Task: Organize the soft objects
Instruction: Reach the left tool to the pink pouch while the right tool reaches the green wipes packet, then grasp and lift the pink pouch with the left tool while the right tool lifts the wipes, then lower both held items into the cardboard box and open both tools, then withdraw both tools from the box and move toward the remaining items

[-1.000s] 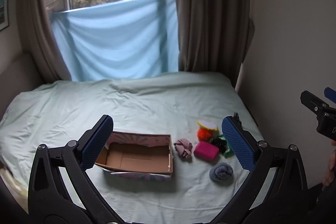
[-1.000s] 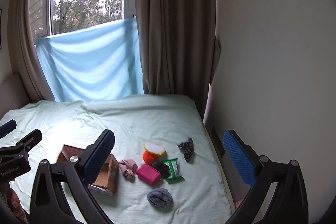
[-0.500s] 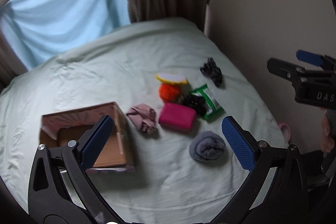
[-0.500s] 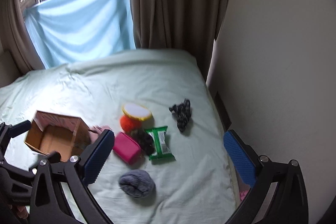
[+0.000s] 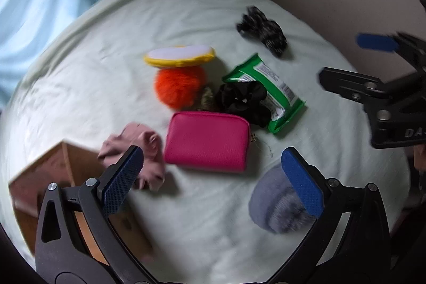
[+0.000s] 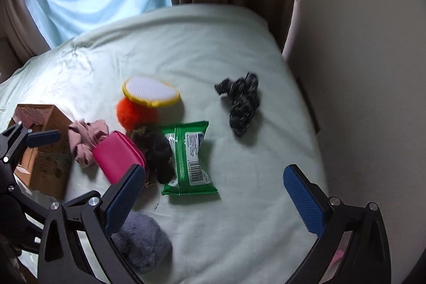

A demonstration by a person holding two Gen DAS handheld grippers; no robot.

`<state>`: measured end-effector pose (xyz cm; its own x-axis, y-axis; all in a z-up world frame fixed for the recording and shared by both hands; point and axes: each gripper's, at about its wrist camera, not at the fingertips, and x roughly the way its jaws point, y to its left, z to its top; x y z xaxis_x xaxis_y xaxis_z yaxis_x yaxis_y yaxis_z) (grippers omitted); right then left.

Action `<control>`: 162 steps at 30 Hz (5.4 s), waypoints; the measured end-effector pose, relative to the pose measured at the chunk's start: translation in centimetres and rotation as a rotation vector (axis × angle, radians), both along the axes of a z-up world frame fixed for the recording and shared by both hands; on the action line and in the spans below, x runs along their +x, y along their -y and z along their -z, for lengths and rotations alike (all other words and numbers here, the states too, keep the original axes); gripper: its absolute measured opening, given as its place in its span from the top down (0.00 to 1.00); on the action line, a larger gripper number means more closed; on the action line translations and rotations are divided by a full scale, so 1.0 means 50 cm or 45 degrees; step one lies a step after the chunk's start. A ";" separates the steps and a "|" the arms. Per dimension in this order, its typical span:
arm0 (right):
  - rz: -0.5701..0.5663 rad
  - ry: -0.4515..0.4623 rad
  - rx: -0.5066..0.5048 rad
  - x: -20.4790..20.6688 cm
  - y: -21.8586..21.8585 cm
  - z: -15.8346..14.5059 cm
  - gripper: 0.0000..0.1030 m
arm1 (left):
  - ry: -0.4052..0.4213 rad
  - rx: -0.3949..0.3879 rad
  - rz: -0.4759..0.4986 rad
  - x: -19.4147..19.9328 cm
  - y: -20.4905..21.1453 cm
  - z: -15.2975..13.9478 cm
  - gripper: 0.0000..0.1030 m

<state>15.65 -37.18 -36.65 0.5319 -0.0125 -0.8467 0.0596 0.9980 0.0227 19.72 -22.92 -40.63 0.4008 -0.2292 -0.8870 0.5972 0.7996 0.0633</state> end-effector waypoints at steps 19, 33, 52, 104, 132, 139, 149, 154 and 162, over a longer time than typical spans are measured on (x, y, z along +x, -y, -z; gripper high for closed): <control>-0.131 -0.216 0.085 0.132 -0.002 0.187 0.24 | -0.160 0.080 -0.036 0.113 0.039 0.174 0.00; -0.203 -0.236 0.230 0.140 -0.038 0.229 0.67 | -0.282 -0.077 -0.052 0.140 -0.007 0.207 0.01; -0.032 -0.101 0.258 0.083 -0.002 0.152 0.69 | -0.246 -0.147 -0.123 0.085 -0.068 0.100 0.30; -0.101 -0.080 0.336 0.096 -0.683 -0.247 0.69 | 0.016 -0.218 -0.604 0.067 -0.750 -0.337 0.30; 0.147 -0.576 0.403 0.257 -0.679 0.117 0.00 | -0.366 -0.002 -0.373 0.195 -0.741 0.008 0.00; 0.142 -0.566 0.398 0.243 -0.684 0.114 0.00 | -0.366 0.024 -0.377 0.189 -0.755 0.006 0.00; 0.089 -0.477 0.370 0.215 -0.698 0.037 0.00 | -0.300 0.022 -0.406 0.165 -0.768 -0.054 0.00; 0.036 -0.411 0.314 0.191 -0.713 -0.033 0.00 | -0.236 0.037 -0.434 0.141 -0.780 -0.116 0.00; -0.019 -0.187 0.225 0.117 -0.728 -0.207 0.00 | -0.060 0.040 -0.467 0.082 -0.801 -0.261 0.00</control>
<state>21.47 -0.76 -26.30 0.4018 0.1501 -0.9033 0.0603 0.9800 0.1896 23.81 17.11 -27.59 0.4096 -0.0504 -0.9109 0.2741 0.9591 0.0702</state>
